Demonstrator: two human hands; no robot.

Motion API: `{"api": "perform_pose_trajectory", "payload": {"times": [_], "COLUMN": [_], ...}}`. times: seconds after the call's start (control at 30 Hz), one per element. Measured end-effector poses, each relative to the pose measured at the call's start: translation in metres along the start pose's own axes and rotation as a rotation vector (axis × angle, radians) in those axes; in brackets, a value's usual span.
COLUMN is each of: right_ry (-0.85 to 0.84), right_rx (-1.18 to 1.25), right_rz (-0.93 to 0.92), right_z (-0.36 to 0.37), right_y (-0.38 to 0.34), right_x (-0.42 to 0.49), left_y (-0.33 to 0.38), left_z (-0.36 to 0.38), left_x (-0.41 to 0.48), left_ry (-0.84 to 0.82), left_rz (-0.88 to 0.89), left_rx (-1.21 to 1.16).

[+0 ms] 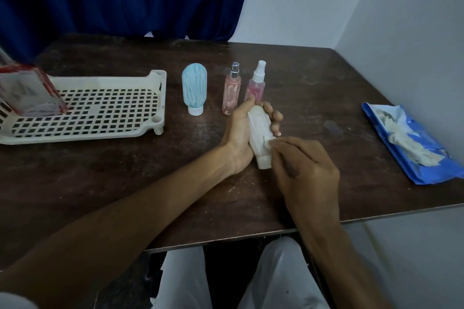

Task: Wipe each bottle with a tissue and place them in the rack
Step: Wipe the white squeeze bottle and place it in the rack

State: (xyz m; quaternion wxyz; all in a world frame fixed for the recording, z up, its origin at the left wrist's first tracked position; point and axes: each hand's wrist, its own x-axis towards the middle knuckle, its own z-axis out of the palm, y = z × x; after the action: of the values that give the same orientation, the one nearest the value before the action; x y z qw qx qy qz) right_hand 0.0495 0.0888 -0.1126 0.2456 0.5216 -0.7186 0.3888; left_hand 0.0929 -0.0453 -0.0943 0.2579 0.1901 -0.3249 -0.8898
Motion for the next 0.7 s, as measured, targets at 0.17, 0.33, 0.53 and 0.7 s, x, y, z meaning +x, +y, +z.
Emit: {"api": "perform_pose_trajectory", "payload": {"times": [0.17,0.33,0.53,0.7], "right_ry": [-0.052,-0.06,-0.091,-0.109], "right_rx": [0.003,-0.021,-0.03,-0.037], "right_rz": [-0.028,-0.063,-0.119,-0.105], "right_z": [0.01,0.006,0.01,0.003], "right_y": [-0.012,-0.008,-0.014,-0.006], "right_x": [0.001,-0.003,0.007,-0.002], "left_y": [0.001,0.001,0.002,0.003], "left_z": [0.001,0.002,0.003,0.006], "left_x": [-0.001,0.001,-0.002,-0.001], "left_ry": [0.025,0.045,0.052,0.071], "left_rz": [-0.023,-0.012,-0.042,-0.01], "left_rx": [-0.038,-0.02,0.0,0.04]}}
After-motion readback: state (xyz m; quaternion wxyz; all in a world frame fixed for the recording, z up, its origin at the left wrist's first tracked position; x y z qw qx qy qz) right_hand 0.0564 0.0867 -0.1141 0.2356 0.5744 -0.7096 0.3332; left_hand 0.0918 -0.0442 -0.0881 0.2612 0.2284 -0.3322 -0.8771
